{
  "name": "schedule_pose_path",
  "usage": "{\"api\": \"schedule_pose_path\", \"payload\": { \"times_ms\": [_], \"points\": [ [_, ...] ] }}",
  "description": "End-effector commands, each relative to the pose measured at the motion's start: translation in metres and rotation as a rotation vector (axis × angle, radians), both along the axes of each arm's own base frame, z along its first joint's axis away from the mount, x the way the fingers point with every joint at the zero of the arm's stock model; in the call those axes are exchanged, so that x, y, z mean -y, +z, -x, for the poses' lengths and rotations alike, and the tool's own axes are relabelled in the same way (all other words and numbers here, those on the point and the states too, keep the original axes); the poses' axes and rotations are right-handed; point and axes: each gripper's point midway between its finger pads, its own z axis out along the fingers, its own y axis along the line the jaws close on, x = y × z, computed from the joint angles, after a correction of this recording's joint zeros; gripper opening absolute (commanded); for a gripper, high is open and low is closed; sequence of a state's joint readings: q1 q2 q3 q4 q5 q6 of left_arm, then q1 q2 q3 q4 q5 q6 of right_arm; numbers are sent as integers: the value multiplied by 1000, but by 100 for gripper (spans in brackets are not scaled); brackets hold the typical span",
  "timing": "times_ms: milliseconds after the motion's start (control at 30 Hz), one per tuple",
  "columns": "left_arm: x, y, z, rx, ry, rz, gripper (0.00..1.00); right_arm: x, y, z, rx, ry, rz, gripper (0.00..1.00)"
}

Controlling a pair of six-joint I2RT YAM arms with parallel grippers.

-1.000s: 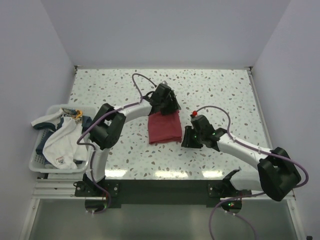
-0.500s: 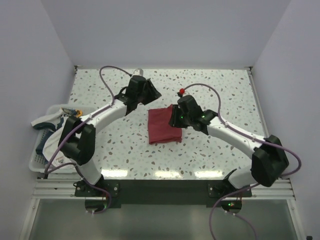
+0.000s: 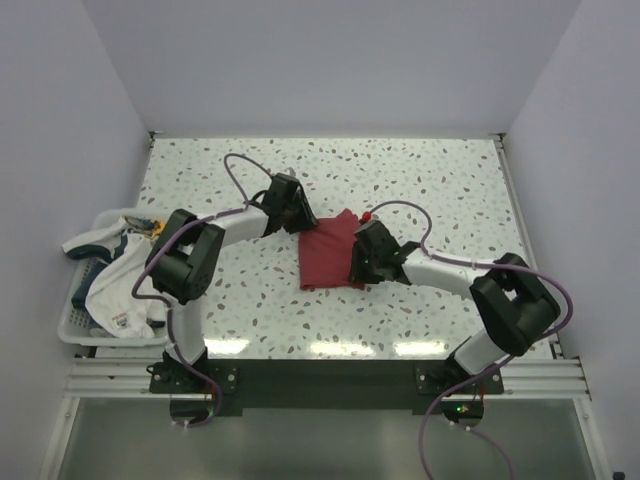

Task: Fold and stack the tank tops
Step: Fold the tank top, then neatly place the folded tank top to the corner

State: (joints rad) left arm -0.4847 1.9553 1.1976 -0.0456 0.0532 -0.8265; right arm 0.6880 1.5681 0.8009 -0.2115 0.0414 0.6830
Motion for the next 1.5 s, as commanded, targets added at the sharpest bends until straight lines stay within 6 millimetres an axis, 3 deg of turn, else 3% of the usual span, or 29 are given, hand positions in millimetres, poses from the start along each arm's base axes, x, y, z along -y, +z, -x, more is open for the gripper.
{"api": "schedule_pose_path", "payload": {
  "times_ms": [0, 100, 167, 233, 300, 367, 433, 567, 667, 700, 767, 800, 900, 1067, 1167, 1300, 1333, 1467],
  "points": [
    [-7, -10, 2, -13, -13, -36, 40, 6, 10, 5, -1, -11, 3, 29],
    [-5, 13, -6, 40, -23, -27, 44, 0, 46, -3, 48, -2, -23, 32],
    [-1, 34, -13, 81, -38, -20, 47, -7, 80, -15, 109, 3, -59, 34],
    [1, 50, -17, 115, -55, -13, 51, -12, 94, -22, 133, 1, -66, 37],
    [1, 69, -19, 152, -57, -7, 57, -19, 111, -43, 188, -6, -64, 39],
    [-2, 86, -18, 182, -53, 2, 62, -31, 108, -67, 182, 0, -49, 39],
    [-7, 90, -14, 179, -44, -8, 63, -34, 98, -89, 171, -14, -33, 37],
    [-18, 101, 3, 190, -24, 3, 65, -36, 61, -141, 132, -68, 10, 35],
    [-24, 91, 20, 167, -32, 5, 65, -25, 47, -166, 118, -112, 5, 35],
    [-26, 79, 30, 140, -41, 5, 65, -21, 26, -168, 75, -116, 26, 36],
    [-28, 73, 41, 131, -47, 16, 64, -20, 20, -174, 40, -105, 21, 36],
    [-31, 61, 50, 110, -49, 17, 64, -20, 13, -175, 26, -103, 31, 36],
    [-35, 52, 66, 94, -66, 25, 64, -21, 23, -179, 52, -93, 18, 40],
    [-39, 69, 75, 128, -77, 38, 65, -13, 81, -186, 170, -87, 40, 48],
    [-44, 84, 78, 150, -71, 39, 65, -9, 105, -174, 201, -88, 74, 51],
    [-55, 100, 82, 166, -55, 35, 66, -23, 106, -141, 203, -72, 124, 56],
    [-57, 109, 82, 184, -53, 40, 66, -32, 97, -125, 181, -68, 124, 58],
    [-67, 126, 85, 211, -39, 36, 67, -47, 84, -95, 174, -89, 129, 63]
  ]
}}
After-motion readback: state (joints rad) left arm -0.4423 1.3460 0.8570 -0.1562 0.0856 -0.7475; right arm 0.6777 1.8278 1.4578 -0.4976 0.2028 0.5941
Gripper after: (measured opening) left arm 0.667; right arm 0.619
